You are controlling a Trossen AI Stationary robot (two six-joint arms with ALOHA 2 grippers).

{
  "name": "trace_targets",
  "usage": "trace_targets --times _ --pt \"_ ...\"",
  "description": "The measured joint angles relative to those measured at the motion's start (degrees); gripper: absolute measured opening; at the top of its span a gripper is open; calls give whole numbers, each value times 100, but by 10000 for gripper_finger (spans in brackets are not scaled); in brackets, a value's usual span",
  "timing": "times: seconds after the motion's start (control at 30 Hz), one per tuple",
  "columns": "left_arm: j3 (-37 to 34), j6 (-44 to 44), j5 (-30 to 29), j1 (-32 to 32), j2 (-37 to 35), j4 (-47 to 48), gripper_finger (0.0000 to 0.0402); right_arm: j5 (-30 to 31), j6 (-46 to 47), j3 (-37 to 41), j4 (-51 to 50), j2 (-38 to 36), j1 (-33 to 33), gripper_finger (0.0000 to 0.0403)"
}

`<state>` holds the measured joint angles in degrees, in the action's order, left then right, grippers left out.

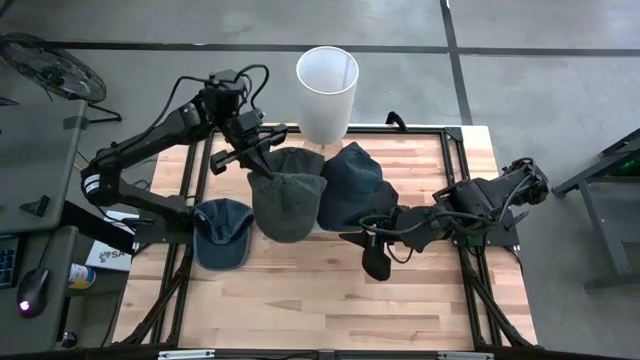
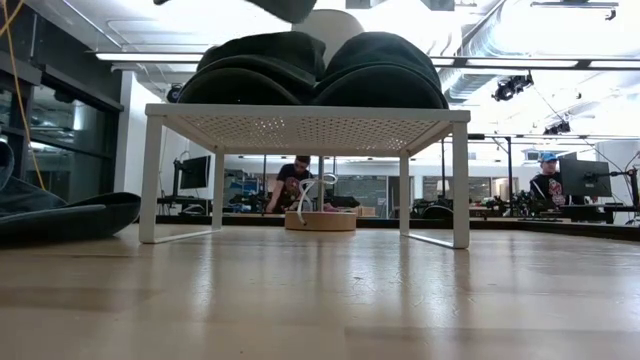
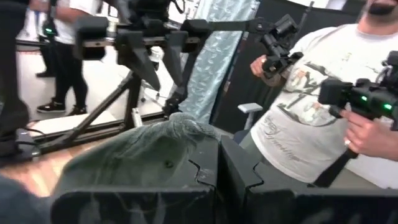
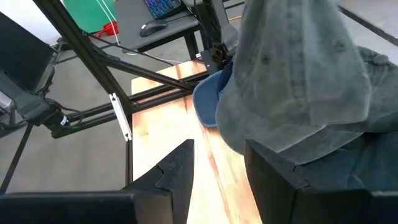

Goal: Pick & Place hat
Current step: Stack the green cap on the green cap on the shelf

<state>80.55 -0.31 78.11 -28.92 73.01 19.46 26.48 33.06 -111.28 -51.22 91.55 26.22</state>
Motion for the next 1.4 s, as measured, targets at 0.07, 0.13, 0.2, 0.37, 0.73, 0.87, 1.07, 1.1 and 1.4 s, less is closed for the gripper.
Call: trace_targets --times 0.07,0.13,0.2,0.37,0.73,0.87,1.07,1.1,1.4 --pt "0 9 2 -82 16 2 0 0 0 0 0 0 0 134" --pt "0 10 0 -194 52 14 0 0 0 0 -1 0 0 134" --pt "-2 10 6 -318 59 42 0 0 0 0 -2 0 0 134" --pt "0 40 176 -466 184 128 0 4 0 0 -18 0 0 134" --pt "-2 358 353 -527 499 498 0 11 0 0 -46 0 0 134" --pt "-4 440 222 -607 579 540 0 6 0 0 -46 0 0 134" --pt "-4 484 172 -692 565 523 0 -23 17 0 -46 0 0 134" --pt "-4 460 196 -723 557 526 0 -23 17 0 -46 0 0 134" --pt "-2 505 -77 -839 549 874 0 -25 13 0 -48 0 0 134"
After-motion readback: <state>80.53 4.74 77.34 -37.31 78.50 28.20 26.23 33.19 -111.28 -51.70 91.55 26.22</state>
